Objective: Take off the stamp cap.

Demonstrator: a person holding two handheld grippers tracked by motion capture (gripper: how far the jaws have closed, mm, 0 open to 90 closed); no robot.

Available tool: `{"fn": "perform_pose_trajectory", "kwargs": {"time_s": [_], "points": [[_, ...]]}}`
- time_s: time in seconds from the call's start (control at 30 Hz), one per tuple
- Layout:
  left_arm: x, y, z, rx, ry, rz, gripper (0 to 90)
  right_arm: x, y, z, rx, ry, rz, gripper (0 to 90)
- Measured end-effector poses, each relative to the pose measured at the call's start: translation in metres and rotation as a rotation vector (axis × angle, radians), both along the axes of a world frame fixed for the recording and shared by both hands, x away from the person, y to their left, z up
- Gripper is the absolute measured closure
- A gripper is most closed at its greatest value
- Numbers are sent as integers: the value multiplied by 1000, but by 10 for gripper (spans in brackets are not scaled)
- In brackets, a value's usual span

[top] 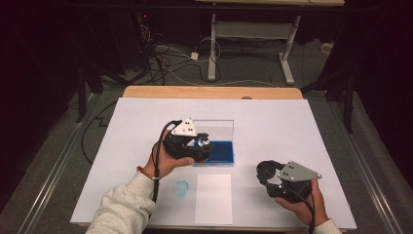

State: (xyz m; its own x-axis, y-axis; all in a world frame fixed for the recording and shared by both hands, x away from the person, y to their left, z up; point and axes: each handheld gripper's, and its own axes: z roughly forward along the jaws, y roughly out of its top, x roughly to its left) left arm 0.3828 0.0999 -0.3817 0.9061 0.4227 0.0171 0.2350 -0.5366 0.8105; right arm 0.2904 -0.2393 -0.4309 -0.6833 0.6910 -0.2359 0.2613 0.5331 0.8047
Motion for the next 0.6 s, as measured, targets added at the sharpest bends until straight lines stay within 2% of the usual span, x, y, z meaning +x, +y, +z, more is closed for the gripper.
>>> {"fn": "perform_pose_trajectory", "kwargs": {"time_s": [0.27,0.6], "points": [[1,-1,0,-16,-21,12,552,-6,-7,-1,12,0,-10,389],[7,-13,-1,-33,-58,13,552,-3,-9,-4,19,13,-29,389]]}}
